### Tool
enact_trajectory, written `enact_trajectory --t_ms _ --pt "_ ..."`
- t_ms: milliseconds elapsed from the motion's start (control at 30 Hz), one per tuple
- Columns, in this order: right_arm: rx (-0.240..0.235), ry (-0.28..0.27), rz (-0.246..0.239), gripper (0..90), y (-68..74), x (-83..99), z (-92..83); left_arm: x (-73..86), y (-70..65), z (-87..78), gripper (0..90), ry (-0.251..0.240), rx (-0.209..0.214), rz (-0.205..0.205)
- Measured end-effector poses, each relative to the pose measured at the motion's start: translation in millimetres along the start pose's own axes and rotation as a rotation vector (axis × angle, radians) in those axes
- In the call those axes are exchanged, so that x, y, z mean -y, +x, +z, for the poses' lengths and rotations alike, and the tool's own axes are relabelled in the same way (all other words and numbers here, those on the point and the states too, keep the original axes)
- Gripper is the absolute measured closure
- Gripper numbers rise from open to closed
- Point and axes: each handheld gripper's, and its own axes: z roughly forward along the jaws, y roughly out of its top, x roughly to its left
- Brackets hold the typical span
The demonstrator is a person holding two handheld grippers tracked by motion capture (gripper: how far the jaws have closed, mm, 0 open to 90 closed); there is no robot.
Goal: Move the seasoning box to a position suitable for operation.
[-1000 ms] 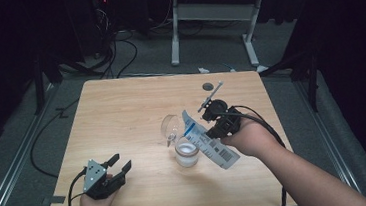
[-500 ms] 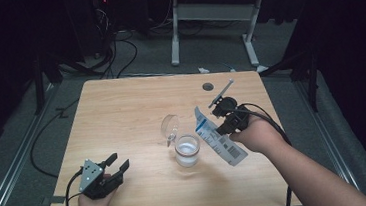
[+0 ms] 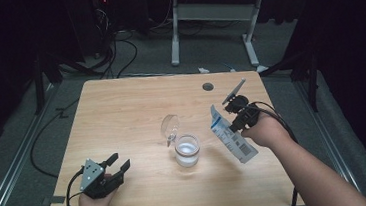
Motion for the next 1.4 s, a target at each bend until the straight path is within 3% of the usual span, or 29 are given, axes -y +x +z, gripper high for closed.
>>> enact_trajectory --t_ms 467,733,867,933,1067,1233,1400 --pt "0.037 0.054 0.082 90.0 -35.8 4.5 30.9 3.1 -1.5 -0.5 47.5 0.006 0.003 -0.013" --pt "0.060 0.041 0.114 90.0 -40.2 8.9 37.1 5.1 0.0 -1.9 47.4 0.009 0.001 -0.022" --pt "0.086 -0.053 0.135 90.0 -39.9 15.4 26.9 5.6 1.8 -2.6 47.5 0.012 0.001 -0.025" --pt "0.086 -0.139 0.154 90.0 -40.0 21.6 20.7 5.1 2.2 -3.1 47.5 0.010 0.001 -0.032" --pt "0.094 -0.256 0.194 90.0 -37.6 33.9 13.7 5.4 3.4 -3.2 47.5 0.011 0.004 -0.043" --pt "0.132 -0.357 0.194 90.0 -30.8 47.4 15.0 7.2 4.4 -2.3 47.5 0.017 0.000 -0.046" --pt "0.134 -0.462 0.246 90.0 -26.8 57.6 19.1 8.9 4.9 -1.8 47.5 0.022 0.004 -0.050"
